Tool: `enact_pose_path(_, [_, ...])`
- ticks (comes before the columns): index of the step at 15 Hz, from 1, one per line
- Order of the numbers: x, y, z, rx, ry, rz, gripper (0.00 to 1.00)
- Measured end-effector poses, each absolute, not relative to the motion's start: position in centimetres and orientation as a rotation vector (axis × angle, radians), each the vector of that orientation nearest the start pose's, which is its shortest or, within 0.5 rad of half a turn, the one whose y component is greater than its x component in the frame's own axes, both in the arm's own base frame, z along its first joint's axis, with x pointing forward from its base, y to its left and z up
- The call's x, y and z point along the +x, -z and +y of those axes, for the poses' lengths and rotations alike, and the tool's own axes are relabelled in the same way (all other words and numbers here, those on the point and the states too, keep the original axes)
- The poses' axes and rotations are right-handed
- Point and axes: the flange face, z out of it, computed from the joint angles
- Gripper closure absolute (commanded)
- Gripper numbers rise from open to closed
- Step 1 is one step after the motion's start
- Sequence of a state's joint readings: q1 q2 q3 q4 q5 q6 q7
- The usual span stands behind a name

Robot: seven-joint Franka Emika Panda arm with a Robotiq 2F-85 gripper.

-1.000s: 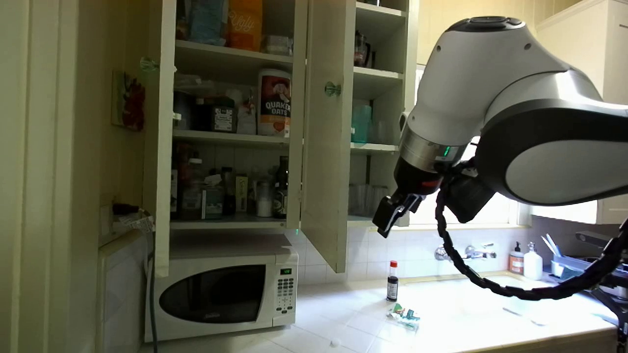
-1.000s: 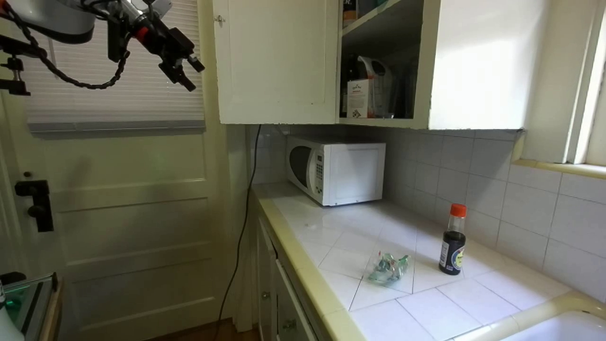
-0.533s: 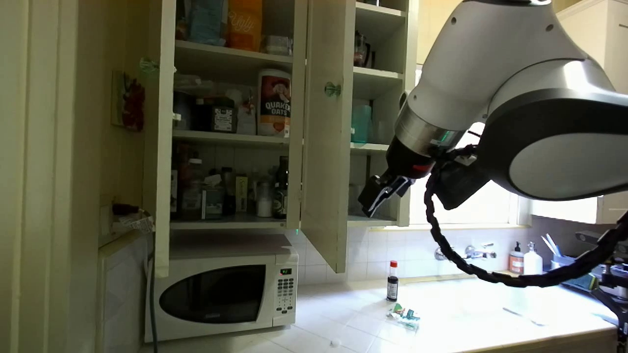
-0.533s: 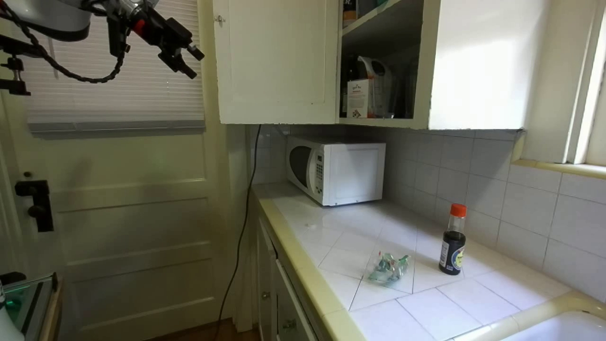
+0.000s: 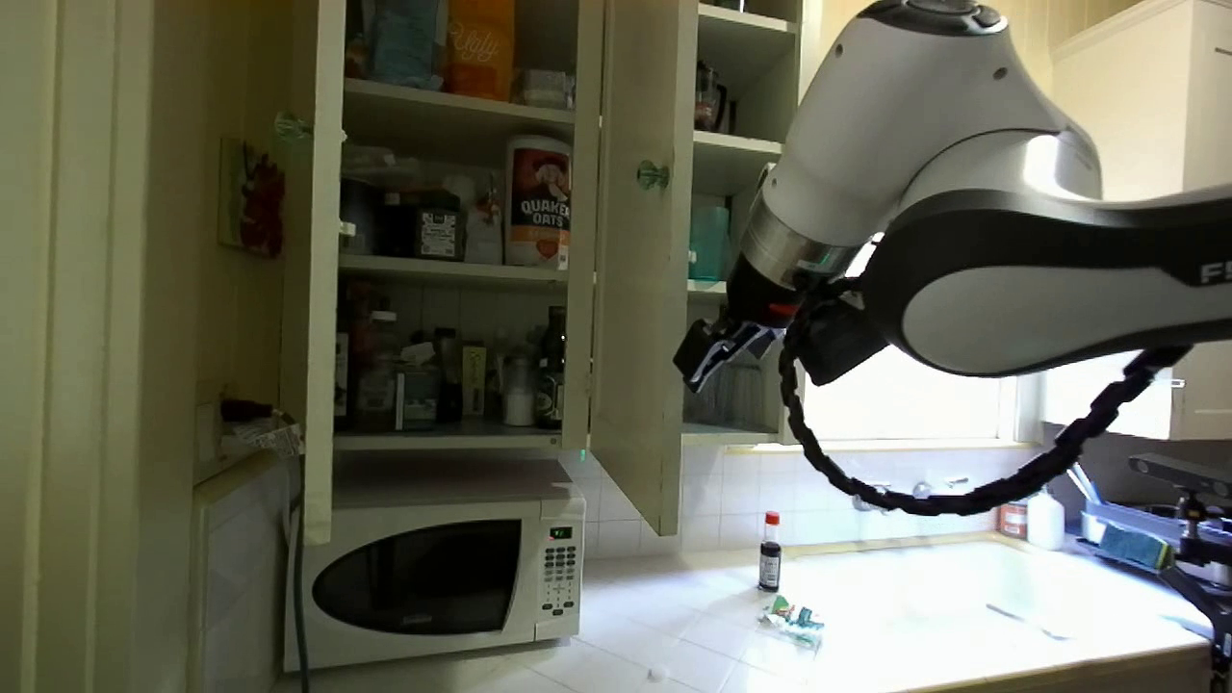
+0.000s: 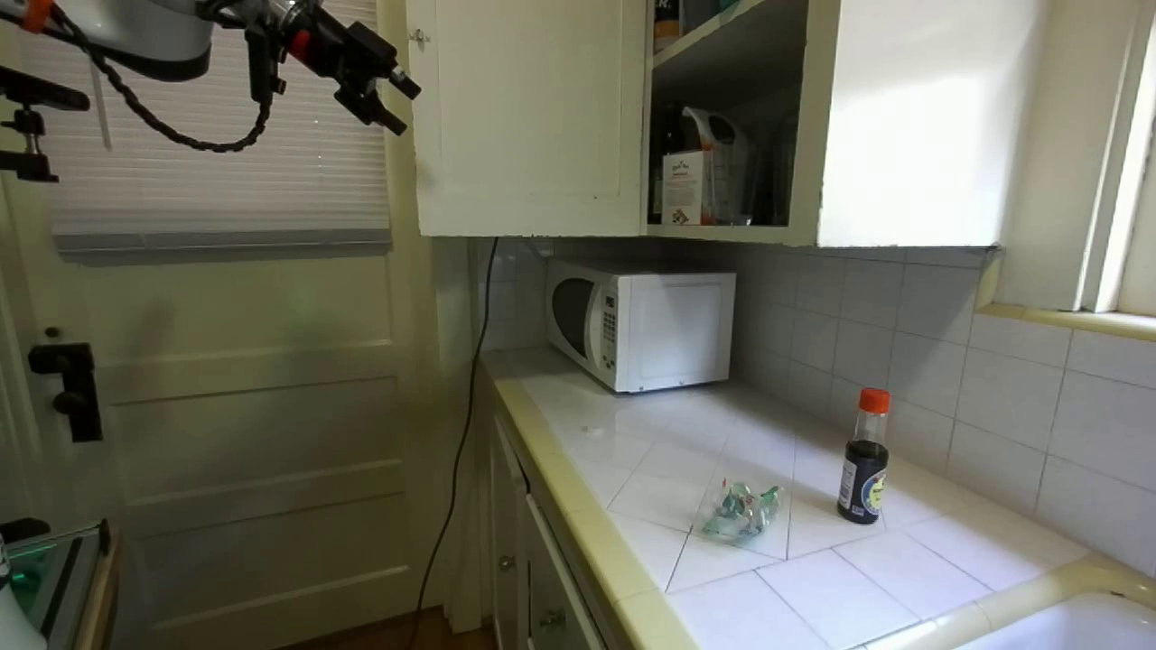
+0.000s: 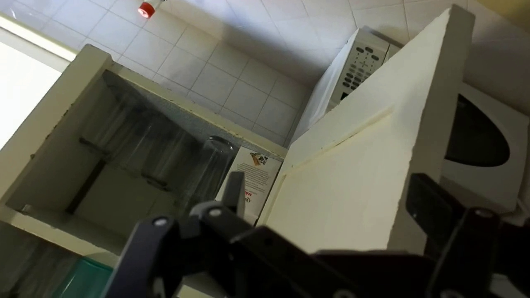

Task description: Close the top right cabinet door

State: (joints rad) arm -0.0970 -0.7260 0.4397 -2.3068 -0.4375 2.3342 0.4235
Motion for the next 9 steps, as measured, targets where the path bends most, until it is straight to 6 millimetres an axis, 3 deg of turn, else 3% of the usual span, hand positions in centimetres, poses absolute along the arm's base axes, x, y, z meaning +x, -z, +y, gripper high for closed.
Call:
enact_pose_path(5, [37.8, -65.6, 20.1, -3.224, 1.483, -0.287, 0.00])
enact_pose_path(9, [38.7, -66.2, 20.6, -3.225, 1.510, -0.322, 0.00])
